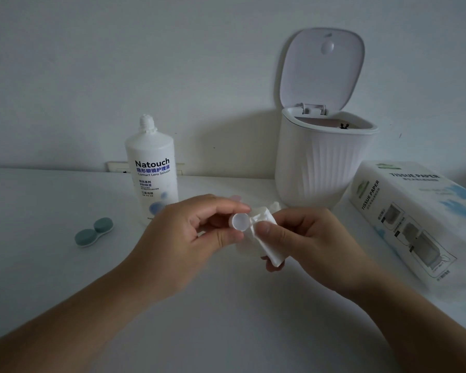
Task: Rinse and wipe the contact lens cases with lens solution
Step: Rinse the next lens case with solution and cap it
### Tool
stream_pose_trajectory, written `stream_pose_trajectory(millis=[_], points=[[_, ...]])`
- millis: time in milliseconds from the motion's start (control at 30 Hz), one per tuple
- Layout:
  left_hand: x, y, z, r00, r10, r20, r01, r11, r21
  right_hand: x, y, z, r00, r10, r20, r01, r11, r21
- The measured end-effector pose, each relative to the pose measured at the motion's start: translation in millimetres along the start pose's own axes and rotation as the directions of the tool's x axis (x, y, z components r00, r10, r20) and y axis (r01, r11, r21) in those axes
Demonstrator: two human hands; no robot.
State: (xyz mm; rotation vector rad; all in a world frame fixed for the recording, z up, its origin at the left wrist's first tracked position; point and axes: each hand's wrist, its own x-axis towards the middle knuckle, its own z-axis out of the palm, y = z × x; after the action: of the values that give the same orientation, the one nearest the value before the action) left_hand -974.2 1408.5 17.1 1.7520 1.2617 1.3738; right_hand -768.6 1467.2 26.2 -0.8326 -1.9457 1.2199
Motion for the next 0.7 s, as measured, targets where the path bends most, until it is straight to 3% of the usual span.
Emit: stream_pose_trajectory(millis=[233, 533, 700], points=[[-1.2, 0.9, 1.7, 0.995, 0.099, 0.017, -0.100, 0.989, 0.108, -0.4, 1.3, 0.0, 0.992, 0.045, 0.121, -0.049, 0.998, 0.035], [-5.4, 0.5, 8.8, 0.961, 0.274, -0.034, -0.257, 0.935, 0.244, 1.0, 4.6, 1.5, 1.000, -0.016, 0.000, 0.016, 0.997, 0.075], [0.5, 1.8, 4.1, 0.945, 0.325, -0.037, -0.287, 0.878, 0.384, 1.5, 3.1, 0.8, 0.990, 0.053, 0.132, -0.074, 0.983, 0.165]])
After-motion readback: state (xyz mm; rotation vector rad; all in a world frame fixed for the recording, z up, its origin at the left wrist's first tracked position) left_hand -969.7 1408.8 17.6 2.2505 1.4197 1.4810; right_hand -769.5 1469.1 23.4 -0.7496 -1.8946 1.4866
